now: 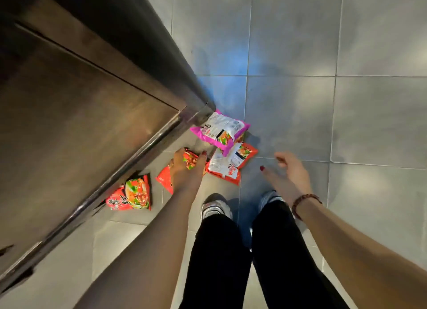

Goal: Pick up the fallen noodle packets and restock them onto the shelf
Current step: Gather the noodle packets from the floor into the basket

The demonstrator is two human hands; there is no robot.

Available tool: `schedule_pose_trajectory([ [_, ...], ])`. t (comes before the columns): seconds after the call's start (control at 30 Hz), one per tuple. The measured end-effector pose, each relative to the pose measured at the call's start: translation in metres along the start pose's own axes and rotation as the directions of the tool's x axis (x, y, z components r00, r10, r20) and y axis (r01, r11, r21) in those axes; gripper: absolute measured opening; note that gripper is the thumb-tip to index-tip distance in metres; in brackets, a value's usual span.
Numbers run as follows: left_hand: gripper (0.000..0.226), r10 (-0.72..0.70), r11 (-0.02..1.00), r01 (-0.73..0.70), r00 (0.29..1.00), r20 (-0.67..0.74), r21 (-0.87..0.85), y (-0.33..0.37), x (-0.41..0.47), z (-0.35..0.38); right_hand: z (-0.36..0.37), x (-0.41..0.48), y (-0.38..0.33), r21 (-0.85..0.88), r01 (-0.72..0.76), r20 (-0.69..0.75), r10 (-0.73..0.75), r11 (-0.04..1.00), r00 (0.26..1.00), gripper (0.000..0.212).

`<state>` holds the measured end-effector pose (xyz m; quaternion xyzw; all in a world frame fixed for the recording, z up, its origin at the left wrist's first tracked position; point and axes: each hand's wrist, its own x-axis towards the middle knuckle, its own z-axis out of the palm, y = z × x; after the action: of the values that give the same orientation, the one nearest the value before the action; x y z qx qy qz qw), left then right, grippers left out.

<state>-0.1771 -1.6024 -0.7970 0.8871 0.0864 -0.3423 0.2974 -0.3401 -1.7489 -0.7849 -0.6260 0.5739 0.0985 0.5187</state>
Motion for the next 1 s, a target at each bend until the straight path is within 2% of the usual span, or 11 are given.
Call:
schedule_pose_trajectory([
  [0.1, 0.062, -0.128, 0.978, 0.132, 0.991, 0.037, -0.16, -0.021, 0.043, 0.041, 0.048, 0.043, 0.03, 0.109, -0.112, 0.013, 0.112, 0.988, 0.994, 0.055],
  [0.2, 0.065, -0.203, 0.948, 0.219, 0.975, 0.092, -0.23, -0.036, 0.082, 0.074, 0.087, 0.079, 0.056, 0.206, -0.21, 0.018, 0.211, 0.956, 0.977, 0.047],
  [0.27, 0.057, -0.255, 0.902, 0.302, 0.949, 0.183, -0.309, -0.043, 0.105, 0.089, 0.107, 0.098, 0.068, 0.315, -0.28, 0.037, 0.283, 0.907, 0.958, 0.044],
  [0.33, 0.053, -0.246, 0.874, 0.346, 0.921, 0.302, -0.342, -0.043, 0.124, 0.1, 0.123, 0.114, 0.075, 0.462, -0.361, 0.098, 0.358, 0.81, 0.928, 0.048],
  [0.43, 0.096, -0.23, 0.827, 0.385, 0.896, 0.379, -0.409, -0.041, 0.15, 0.115, 0.144, 0.13, 0.081, 0.597, -0.443, 0.208, 0.404, 0.669, 0.891, 0.046],
  [0.5, 0.105, -0.233, 0.786, 0.413, 0.887, 0.399, -0.461, -0.042, 0.164, 0.122, 0.155, 0.139, 0.086, 0.648, -0.447, 0.223, 0.408, 0.617, 0.885, 0.048],
  [0.6, 0.064, -0.15, 0.74, 0.382, 0.896, 0.418, -0.554, -0.037, 0.161, 0.124, 0.159, 0.145, 0.086, 0.687, -0.459, 0.253, 0.408, 0.563, 0.877, 0.048],
  [0.67, 0.049, -0.117, 0.71, 0.385, 0.89, 0.44, -0.59, -0.039, 0.157, 0.123, 0.157, 0.145, 0.082, 0.693, -0.482, 0.272, 0.425, 0.536, 0.863, 0.05],
  [0.8, 0.045, -0.134, 0.713, 0.368, 0.907, 0.399, -0.597, -0.039, 0.14, 0.11, 0.14, 0.134, 0.076, 0.661, -0.509, 0.271, 0.458, 0.55, 0.847, 0.045],
  [0.93, 0.048, -0.164, 0.686, 0.399, 0.899, 0.406, -0.608, -0.05, 0.105, 0.083, 0.103, 0.106, 0.074, 0.672, -0.421, 0.122, 0.47, 0.609, 0.874, 0.036],
  [1.0, 0.048, -0.196, 0.662, 0.429, 0.89, 0.411, -0.615, -0.049, 0.077, 0.062, 0.077, 0.088, 0.069, 0.697, -0.403, 0.113, 0.463, 0.594, 0.879, 0.038],
])
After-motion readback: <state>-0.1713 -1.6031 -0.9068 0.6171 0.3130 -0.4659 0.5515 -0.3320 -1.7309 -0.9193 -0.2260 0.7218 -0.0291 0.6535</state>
